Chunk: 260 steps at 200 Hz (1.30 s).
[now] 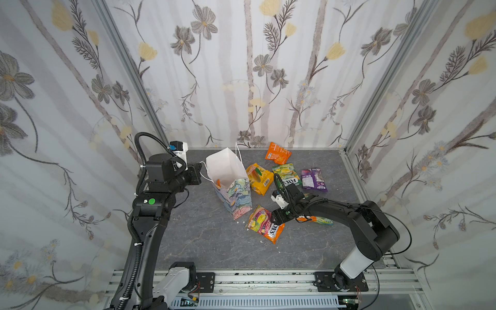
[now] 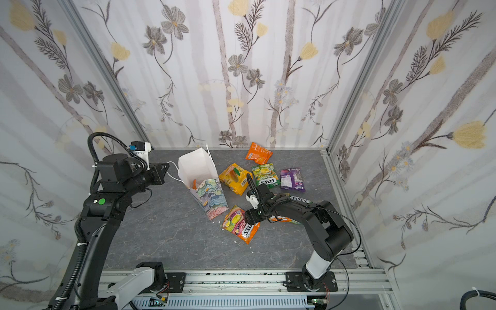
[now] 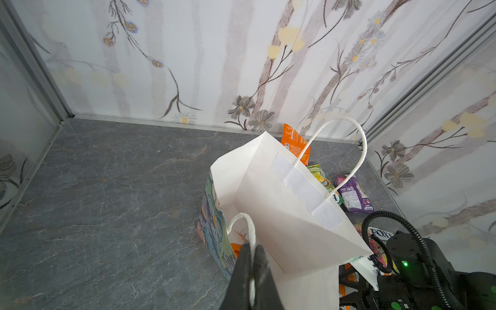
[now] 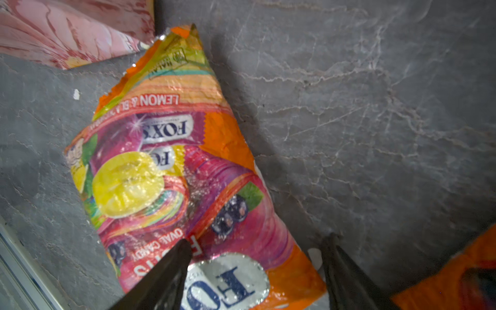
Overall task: Place the snacks into the paper bag
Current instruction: Pick up the snack at the center of the table.
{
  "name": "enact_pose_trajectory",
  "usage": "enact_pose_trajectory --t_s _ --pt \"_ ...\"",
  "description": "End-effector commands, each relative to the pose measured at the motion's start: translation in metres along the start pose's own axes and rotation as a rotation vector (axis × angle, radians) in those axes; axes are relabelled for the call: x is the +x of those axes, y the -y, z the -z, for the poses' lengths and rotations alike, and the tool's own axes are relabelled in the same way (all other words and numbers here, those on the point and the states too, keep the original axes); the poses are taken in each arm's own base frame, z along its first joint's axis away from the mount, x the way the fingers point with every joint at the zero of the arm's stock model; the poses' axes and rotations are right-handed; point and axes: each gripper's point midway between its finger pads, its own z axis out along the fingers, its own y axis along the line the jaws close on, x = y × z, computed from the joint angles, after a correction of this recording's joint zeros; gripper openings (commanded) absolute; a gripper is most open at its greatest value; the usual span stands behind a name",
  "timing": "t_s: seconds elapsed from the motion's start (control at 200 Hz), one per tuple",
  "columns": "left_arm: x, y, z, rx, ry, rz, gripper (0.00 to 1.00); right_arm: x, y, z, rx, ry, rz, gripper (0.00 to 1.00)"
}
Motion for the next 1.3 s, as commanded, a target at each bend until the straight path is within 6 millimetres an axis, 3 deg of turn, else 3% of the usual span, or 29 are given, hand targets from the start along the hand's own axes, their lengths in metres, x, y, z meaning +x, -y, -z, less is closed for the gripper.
enact_pose_trajectory --t_s 0.0,0.31,0.375,0.694,0.719,0.899,1.294 --pt "-0.006 0.001 0.003 -0.004 0.024 -0.017 0.00 0.011 -0.001 -0.006 -0.023 -0.044 0.002 0.73" --pt "-0.012 0.003 0.009 -0.005 0.044 -0.034 0.00 0.017 -0.007 0.001 -0.049 -0.006 -0.043 0.58" --pt "-0.010 0.001 0.008 -0.011 0.041 -0.039 0.00 0.017 -0.002 0.002 -0.025 0.024 -0.057 0.50" --pt "-0.009 0.000 0.001 -0.005 0.031 -0.036 0.00 0.015 -0.004 -0.003 -0.054 0.060 -0.102 0.30" --pt "-0.009 0.001 0.001 -0.002 0.030 -0.034 0.00 0.028 -0.001 -0.008 -0.051 0.033 -0.115 0.28" --pt "-0.010 0.002 0.001 0.007 0.033 -0.032 0.00 0.034 -0.001 -0.007 -0.054 0.041 -0.131 0.11" --pt "-0.008 0.001 0.002 -0.003 0.033 -0.034 0.00 0.011 -0.019 0.027 -0.107 0.162 -0.120 0.00"
